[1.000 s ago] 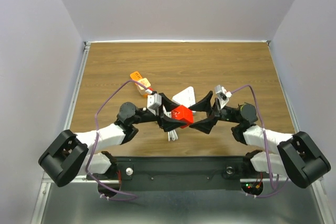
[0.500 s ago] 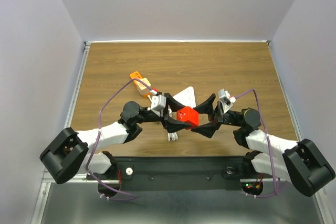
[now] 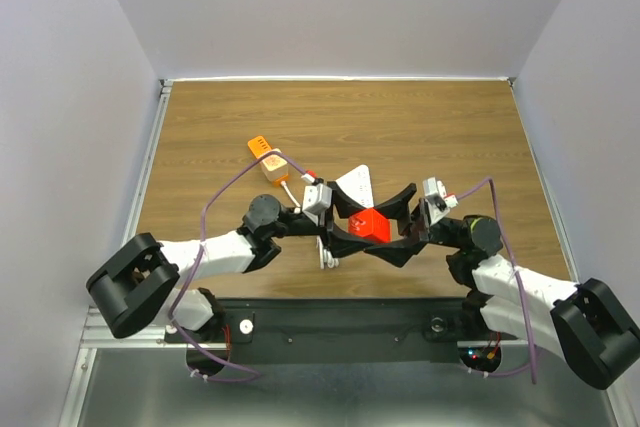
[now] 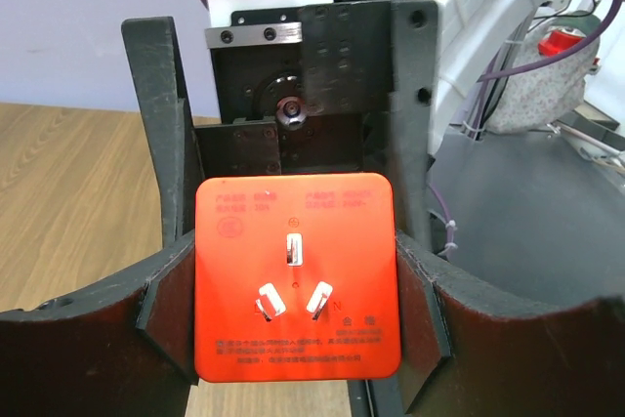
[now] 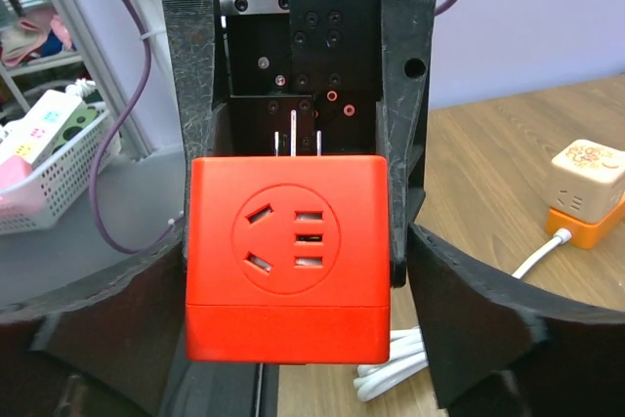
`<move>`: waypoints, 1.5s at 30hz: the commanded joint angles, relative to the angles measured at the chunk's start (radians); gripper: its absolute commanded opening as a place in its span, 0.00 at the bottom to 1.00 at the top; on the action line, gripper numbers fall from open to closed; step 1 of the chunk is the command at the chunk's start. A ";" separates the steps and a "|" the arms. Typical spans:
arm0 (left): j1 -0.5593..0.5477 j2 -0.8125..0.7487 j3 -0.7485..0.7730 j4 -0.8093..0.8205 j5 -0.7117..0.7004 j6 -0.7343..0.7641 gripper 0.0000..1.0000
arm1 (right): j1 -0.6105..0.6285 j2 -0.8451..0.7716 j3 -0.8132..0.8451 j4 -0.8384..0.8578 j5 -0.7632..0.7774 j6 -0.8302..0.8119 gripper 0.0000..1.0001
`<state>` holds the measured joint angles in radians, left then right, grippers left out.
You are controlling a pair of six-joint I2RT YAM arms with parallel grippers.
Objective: Insert the plug
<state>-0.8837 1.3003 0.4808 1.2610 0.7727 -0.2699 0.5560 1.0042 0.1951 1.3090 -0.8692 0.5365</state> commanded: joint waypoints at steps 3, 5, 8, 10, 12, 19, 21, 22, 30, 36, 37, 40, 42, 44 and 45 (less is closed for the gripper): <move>-0.017 -0.001 0.052 0.722 -0.047 0.037 0.00 | 0.015 -0.035 -0.040 0.504 0.061 -0.035 0.72; -0.017 -0.010 0.030 0.730 -0.070 0.050 0.00 | 0.015 -0.045 -0.049 0.481 0.070 -0.056 0.63; -0.015 -0.053 -0.008 0.736 -0.107 0.060 0.00 | 0.015 -0.056 -0.056 0.443 0.076 -0.075 0.56; -0.015 -0.088 -0.027 0.736 -0.118 0.060 0.00 | 0.013 -0.052 -0.059 0.444 0.078 -0.078 0.59; -0.015 -0.110 -0.030 0.735 -0.109 0.041 0.00 | 0.013 -0.044 -0.057 0.443 0.078 -0.079 0.63; -0.015 -0.104 -0.027 0.773 -0.084 -0.012 0.00 | 0.013 -0.033 -0.042 0.441 0.059 -0.076 0.74; -0.017 -0.102 -0.025 0.787 -0.079 -0.023 0.00 | 0.013 -0.026 -0.039 0.441 0.049 -0.076 0.77; -0.015 -0.101 -0.022 0.793 -0.070 -0.035 0.00 | 0.015 -0.026 -0.040 0.440 0.050 -0.078 0.78; -0.017 -0.099 -0.010 0.801 -0.047 -0.057 0.00 | 0.015 -0.006 -0.034 0.420 0.044 -0.090 0.91; -0.015 -0.118 -0.022 0.799 -0.038 -0.061 0.00 | 0.013 -0.029 -0.042 0.382 0.055 -0.107 0.97; -0.015 -0.121 -0.022 0.793 -0.038 -0.061 0.00 | 0.013 -0.035 -0.042 0.375 0.058 -0.110 0.98; -0.015 -0.119 -0.024 0.793 -0.030 -0.069 0.00 | 0.013 -0.050 -0.042 0.363 0.062 -0.118 0.98; -0.017 -0.115 -0.021 0.795 -0.027 -0.074 0.00 | 0.015 -0.055 -0.037 0.365 0.059 -0.116 0.98; -0.020 -0.105 -0.015 0.802 -0.023 -0.077 0.00 | 0.015 -0.056 -0.028 0.365 0.050 -0.113 0.97; -0.021 -0.099 -0.011 0.804 -0.021 -0.077 0.00 | 0.013 -0.056 -0.025 0.366 0.047 -0.109 0.98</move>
<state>-0.9016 1.2125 0.4526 1.2594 0.7292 -0.3313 0.5755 0.9600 0.1493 1.3170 -0.8124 0.4408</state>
